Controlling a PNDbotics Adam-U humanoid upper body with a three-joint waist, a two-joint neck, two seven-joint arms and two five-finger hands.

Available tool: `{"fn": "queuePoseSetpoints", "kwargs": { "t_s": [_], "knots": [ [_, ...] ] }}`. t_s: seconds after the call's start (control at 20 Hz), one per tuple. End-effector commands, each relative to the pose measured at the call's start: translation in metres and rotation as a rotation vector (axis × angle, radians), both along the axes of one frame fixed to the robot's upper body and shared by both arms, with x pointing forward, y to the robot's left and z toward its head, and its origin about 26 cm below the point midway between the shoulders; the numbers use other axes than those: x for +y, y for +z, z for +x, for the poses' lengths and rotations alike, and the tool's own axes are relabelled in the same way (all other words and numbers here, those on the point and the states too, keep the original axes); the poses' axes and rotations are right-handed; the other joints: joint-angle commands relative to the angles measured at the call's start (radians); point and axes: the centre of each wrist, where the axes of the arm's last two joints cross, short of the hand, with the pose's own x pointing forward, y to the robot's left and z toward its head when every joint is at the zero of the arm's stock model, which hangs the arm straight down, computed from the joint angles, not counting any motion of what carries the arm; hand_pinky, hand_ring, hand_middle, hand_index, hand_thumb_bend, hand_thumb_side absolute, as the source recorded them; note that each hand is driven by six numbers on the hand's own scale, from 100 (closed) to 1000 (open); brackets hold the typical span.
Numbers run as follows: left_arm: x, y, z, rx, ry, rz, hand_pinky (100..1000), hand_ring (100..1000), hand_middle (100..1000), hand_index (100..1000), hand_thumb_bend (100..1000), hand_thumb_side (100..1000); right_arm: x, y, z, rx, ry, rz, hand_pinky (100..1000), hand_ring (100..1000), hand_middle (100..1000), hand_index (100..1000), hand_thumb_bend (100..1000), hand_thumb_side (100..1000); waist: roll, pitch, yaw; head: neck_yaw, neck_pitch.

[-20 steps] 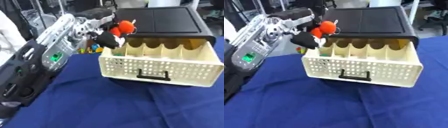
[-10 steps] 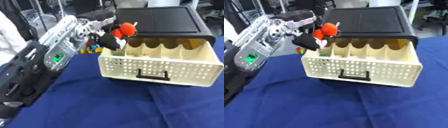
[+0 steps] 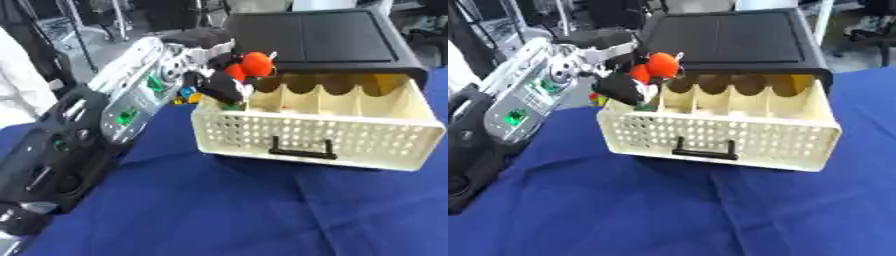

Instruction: Pick up objects from table and place into drawer.

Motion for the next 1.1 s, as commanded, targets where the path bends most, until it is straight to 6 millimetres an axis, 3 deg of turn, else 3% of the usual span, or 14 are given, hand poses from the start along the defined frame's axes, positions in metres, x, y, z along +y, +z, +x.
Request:
{"fn": "queuePoseSetpoints", "kwargs": {
  "t_s": [0.05,0.25,0.5,1.1],
  "knots": [
    [0.001,0.01,0.0,-0.032,0.002,0.005,332,519,488,613,100,431,0.0,0.008,-0.003,-0.028,-0.007,-0.005,276,400,362,635,100,860,-0.007,-0.015,-0.002,0.005,-0.013],
    [0.0,0.009,0.002,-0.027,-0.004,0.011,360,541,516,661,138,472,0.0,0.008,-0.003,-0.03,-0.006,-0.003,275,398,360,633,100,861,-0.006,-0.014,-0.003,0.005,-0.014],
    [-0.001,0.009,0.002,-0.029,-0.017,0.016,397,575,569,735,305,553,0.0,0.007,-0.003,-0.029,-0.006,0.0,272,394,356,632,100,861,-0.004,-0.014,-0.004,0.005,-0.013],
    [0.0,0.019,-0.008,-0.056,-0.046,-0.028,404,583,583,762,294,586,0.001,0.005,-0.002,-0.016,-0.01,0.003,265,389,349,629,100,862,-0.004,-0.021,0.002,-0.002,-0.001]
  ]
}}
